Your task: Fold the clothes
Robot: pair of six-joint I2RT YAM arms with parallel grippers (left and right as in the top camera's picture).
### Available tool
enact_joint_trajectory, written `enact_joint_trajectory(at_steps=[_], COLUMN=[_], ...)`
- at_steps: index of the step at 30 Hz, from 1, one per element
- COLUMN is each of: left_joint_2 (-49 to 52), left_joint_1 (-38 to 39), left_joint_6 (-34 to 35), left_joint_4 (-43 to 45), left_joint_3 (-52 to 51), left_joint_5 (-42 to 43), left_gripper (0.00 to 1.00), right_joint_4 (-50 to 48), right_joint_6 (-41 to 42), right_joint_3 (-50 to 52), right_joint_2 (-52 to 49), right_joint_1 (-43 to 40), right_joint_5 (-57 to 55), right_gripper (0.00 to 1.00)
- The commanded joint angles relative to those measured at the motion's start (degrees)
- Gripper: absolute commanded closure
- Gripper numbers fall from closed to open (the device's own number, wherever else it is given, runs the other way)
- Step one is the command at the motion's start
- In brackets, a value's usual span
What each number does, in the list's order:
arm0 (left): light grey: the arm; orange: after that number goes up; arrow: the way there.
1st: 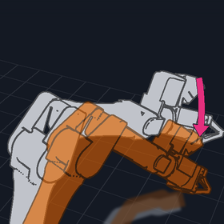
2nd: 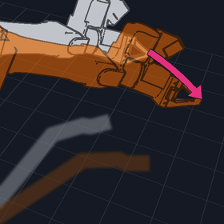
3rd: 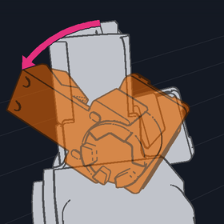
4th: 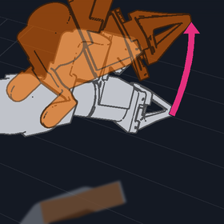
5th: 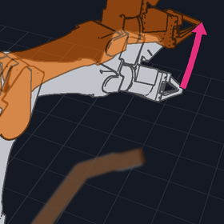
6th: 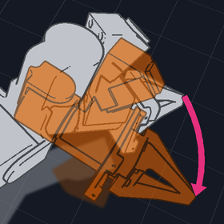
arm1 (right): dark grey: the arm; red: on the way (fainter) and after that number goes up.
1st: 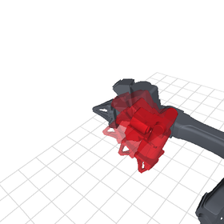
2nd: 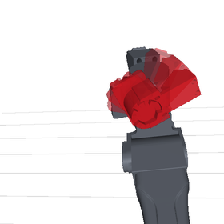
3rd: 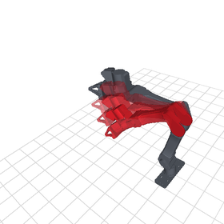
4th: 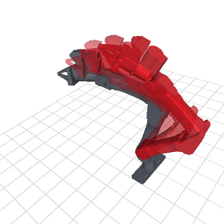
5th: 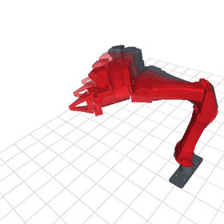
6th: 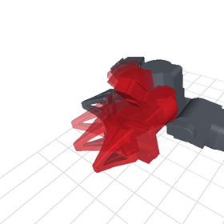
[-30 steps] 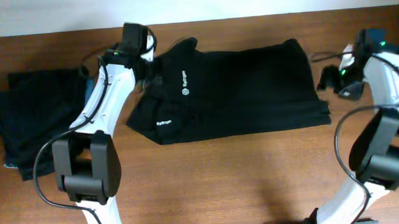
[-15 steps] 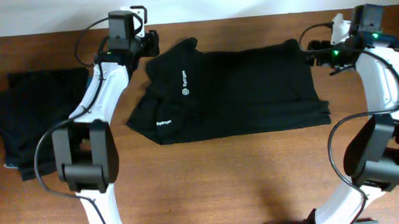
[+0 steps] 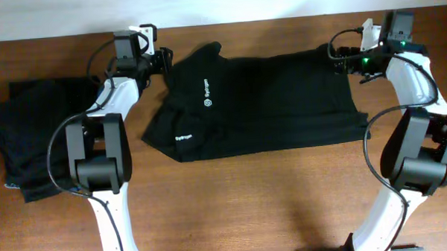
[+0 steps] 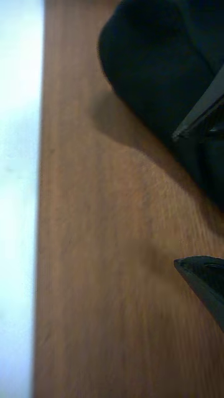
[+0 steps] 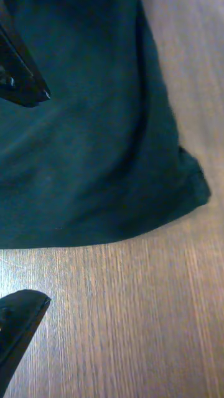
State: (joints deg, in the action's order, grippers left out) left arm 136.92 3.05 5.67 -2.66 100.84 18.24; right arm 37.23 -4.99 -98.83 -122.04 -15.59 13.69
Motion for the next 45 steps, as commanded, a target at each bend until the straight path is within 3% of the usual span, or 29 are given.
enact_joint_trajectory(at_steps=[1, 6, 12, 14, 23, 27, 35, 45], left_joint_2=[2.9, 3.7, 3.7, 3.7, 3.1, 3.1, 3.1, 3.1], left_joint_1=[0.2, 0.2, 0.2, 0.2, 0.2, 0.2, 0.2, 0.2], left_joint_6=[2.2, 2.7, 2.7, 2.9, 2.9, 4.2, 4.2, 4.1], left_joint_4=[-1.4, -5.3, -5.9, -5.3, -2.1, -2.4, -3.6, -4.0], left_joint_3=[0.4, 0.4, 0.4, 0.5, 2.1, 2.8, 2.8, 2.8], left_joint_5=[3.7, 5.4, 10.4, 11.0, 10.9, 9.5, 8.5, 8.5], left_gripper=[0.42, 0.43, 0.75, 0.78, 0.79, 0.79, 0.78, 0.79], right_joint_4=[-0.1, 0.3, 0.7, 0.9, -2.4, -7.5, -19.4, -33.9], right_joint_6=[-0.6, -0.6, -0.5, -0.5, 0.9, 4.3, 4.7, 4.7], right_joint_3=[-0.2, -0.2, -0.2, -0.2, -0.1, -0.1, -0.1, -0.1], right_joint_2=[-0.3, -0.3, -0.3, -0.3, -0.3, -1.4, -8.6, -17.2], right_joint_1=[0.2, 0.2, 0.2, 0.2, 0.2, 0.2, 0.2, 0.2], right_joint_5=[1.1, 1.1, 1.1, 1.1, 0.7, 1.3, 8.0, 8.7], right_gripper=[0.01, 0.01, 0.0, 0.0, 0.07, 0.16, 0.16, 0.17])
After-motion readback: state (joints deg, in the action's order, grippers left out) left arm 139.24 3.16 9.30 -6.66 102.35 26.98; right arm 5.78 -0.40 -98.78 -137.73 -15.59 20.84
